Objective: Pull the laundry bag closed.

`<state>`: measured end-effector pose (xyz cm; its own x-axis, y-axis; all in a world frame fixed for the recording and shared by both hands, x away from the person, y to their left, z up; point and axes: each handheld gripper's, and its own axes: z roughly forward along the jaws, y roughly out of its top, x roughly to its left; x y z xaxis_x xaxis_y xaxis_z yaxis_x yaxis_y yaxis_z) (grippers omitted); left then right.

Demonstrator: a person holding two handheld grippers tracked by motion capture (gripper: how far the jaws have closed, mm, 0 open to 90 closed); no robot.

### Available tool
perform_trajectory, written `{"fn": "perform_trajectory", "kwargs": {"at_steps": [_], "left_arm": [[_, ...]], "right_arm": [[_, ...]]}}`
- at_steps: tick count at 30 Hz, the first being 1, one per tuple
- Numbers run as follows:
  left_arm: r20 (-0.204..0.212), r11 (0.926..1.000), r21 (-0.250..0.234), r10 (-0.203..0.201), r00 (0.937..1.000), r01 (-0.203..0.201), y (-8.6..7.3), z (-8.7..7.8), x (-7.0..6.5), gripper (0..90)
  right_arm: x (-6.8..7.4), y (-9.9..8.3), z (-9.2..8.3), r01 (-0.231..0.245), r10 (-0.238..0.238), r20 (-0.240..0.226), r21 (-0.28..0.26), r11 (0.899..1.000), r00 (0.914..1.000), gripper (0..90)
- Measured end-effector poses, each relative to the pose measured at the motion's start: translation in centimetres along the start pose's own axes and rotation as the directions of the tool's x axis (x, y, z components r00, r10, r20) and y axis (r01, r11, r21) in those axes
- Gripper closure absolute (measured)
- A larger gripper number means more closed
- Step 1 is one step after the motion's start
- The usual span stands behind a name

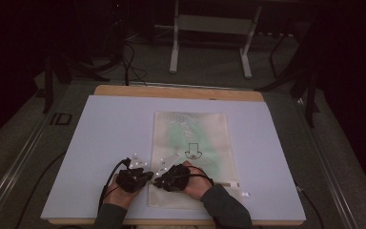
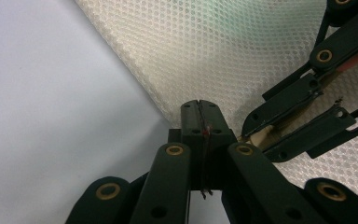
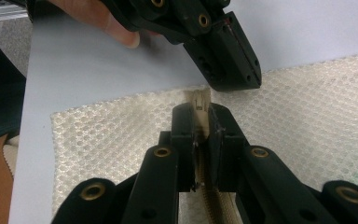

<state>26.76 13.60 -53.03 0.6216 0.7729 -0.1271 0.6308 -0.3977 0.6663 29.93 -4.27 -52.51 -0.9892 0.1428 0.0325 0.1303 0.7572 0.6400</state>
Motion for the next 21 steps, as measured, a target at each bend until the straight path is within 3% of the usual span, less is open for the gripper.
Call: {"fn": "perform_trajectory", "kwargs": {"at_steps": [21], "left_arm": [[-0.004, 1.0, -0.005, -0.008, 1.0, 0.008, -0.1, 0.0, -0.1, 89.5]], "right_arm": [[0.1, -1.0, -1.1, 0.015, -0.016, 0.018, 0.021, 1.0, 0.9997, 82.4]]}}
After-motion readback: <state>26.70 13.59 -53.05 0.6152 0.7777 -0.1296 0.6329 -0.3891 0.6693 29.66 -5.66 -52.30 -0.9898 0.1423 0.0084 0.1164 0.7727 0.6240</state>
